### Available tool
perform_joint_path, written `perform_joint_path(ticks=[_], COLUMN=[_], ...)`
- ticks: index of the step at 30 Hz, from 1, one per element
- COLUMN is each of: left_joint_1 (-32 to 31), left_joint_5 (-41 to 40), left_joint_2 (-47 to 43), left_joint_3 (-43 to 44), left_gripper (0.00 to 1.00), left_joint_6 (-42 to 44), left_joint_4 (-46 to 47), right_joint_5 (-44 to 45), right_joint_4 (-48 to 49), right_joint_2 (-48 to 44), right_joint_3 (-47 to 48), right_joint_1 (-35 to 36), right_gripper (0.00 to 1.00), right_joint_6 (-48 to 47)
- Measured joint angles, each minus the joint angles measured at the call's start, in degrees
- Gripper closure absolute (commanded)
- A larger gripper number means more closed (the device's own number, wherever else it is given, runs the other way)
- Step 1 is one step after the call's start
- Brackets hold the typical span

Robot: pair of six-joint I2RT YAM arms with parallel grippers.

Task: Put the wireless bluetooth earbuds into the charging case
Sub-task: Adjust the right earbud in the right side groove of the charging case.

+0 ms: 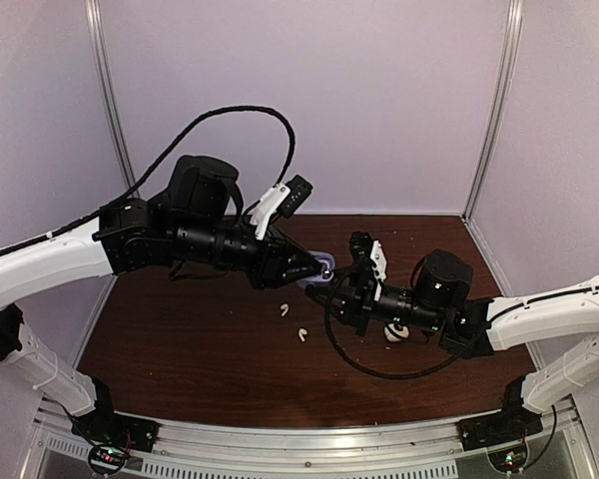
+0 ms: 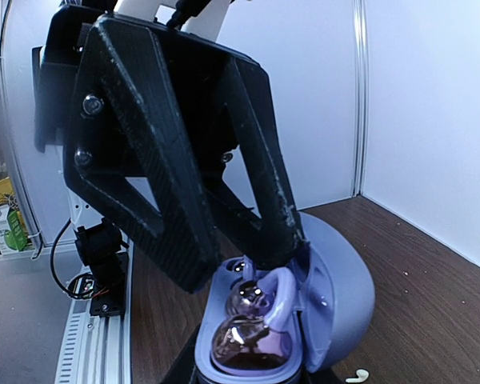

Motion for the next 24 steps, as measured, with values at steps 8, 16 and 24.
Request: perform_joint_path(ticks=[8,16,24], left_joint_1=[0.0,0.0,0.0], left_joint_5=[0.2,-1.1,-0.2], left_joint_2=[0.0,-3.0,-7.5], left_joint_3=[0.0,-0.9,-0.9], left_gripper=[0.6,0.52,0.62], left_joint_6=[0.9,4.4,13.9], left_joint_4=[-0.4,-0.7,-2.9], right_joint_5=[-0.2,-2.1,-10.2], right_joint_4=[-0.9,-2.3,-4.9], right_joint_2=[0.0,0.0,0.0], right_joint_3=[0.2,0.3,1.5], right_joint_1=[0.0,-0.1,-0.4], right_gripper=[1.0,1.0,1.0], right_joint_6=[0.1,0.2,0.9])
